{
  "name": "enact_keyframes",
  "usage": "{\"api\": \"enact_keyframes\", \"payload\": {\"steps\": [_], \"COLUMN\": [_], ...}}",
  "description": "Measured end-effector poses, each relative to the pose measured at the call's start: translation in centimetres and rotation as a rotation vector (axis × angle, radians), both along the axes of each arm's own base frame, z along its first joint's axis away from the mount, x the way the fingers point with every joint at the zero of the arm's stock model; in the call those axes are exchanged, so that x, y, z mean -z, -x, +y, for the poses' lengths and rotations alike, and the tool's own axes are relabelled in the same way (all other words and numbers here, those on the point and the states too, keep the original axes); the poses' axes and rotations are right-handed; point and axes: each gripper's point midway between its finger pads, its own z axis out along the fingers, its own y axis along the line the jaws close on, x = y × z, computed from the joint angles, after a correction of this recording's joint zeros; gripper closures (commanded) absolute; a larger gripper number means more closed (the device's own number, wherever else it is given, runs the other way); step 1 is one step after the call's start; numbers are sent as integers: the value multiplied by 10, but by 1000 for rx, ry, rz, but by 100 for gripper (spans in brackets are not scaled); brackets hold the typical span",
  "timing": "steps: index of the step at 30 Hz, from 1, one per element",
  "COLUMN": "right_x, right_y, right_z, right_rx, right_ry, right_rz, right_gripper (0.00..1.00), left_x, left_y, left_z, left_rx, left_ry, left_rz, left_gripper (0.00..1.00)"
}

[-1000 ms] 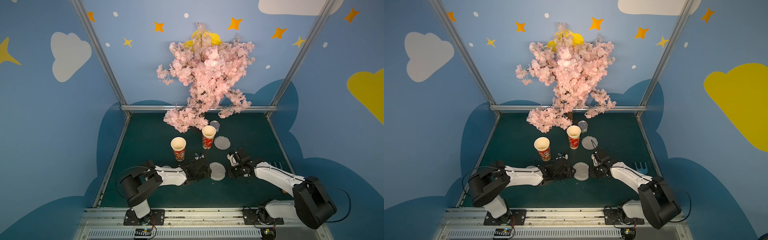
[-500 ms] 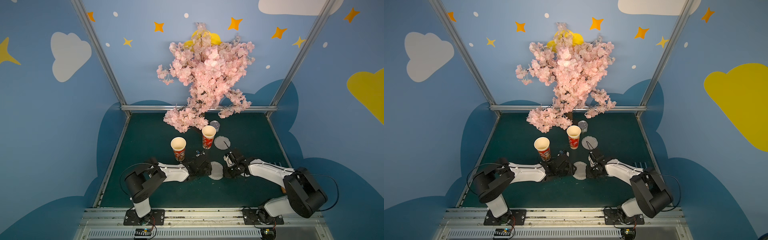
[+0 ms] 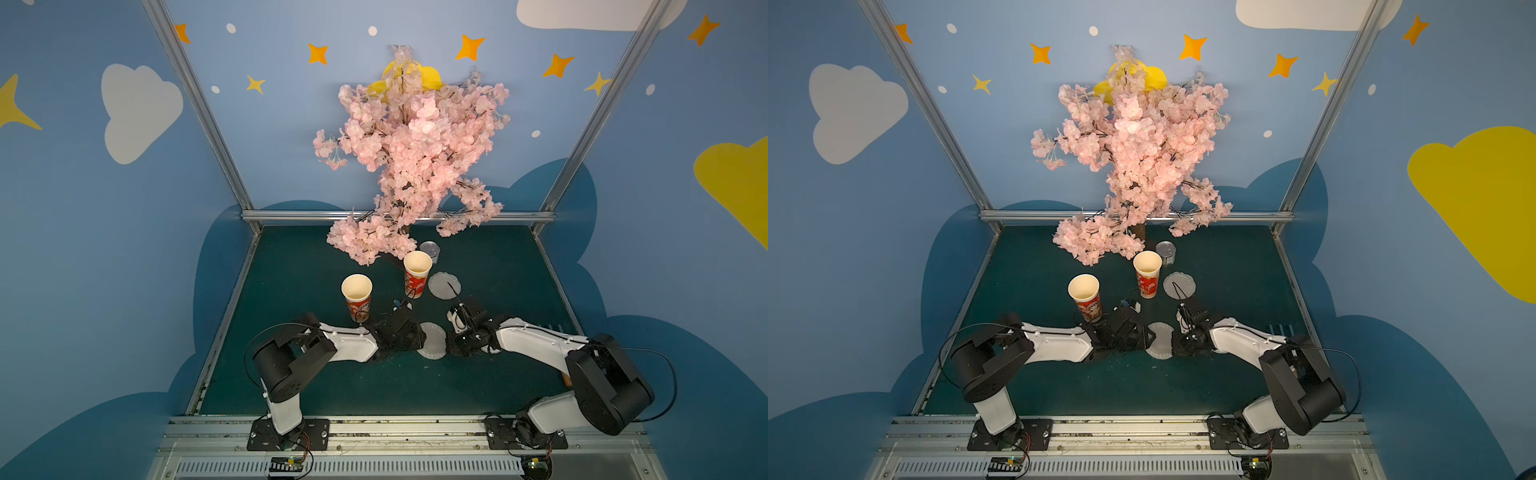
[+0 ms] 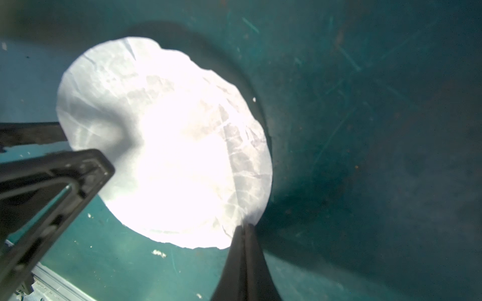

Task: Put the leak-proof paper on the milk tea cups
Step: Pick up the leak-proof paper from the center of the board.

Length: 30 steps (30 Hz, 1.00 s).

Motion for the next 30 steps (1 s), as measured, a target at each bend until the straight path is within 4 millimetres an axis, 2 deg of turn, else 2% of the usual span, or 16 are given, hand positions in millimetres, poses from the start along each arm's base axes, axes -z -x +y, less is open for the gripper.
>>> {"api": "enact_keyframes", "payload": {"steps": [6, 12, 17, 19, 28, 30], "right_x": [0, 0, 0, 0, 0, 0], "right_y": [0, -2, -2, -2, -3, -3], "right_z": [1, 3, 3, 3, 3, 3], "right_rx": [-1, -2, -2, -2, -1, -1], "right_ry": [-1, -9, -9, -9, -9, -9], "right_rz": [2, -1, 0, 0, 1, 1], "right_gripper": [100, 100, 100, 100, 100, 100], "left_x": [-5, -20, -24, -26, -41, -39], "left_y": [2, -6, -10, -10, -9, -9], "left_z": [-3, -11, -11, -11, -6, -4], "left_rx": [17, 32, 29, 29, 30, 28], "left_ry": [51, 117, 133, 133, 129, 119], "left_rz": [-20, -59, -67, -70, -98, -98], "left_gripper": [60, 63, 63, 68, 72, 78]}}
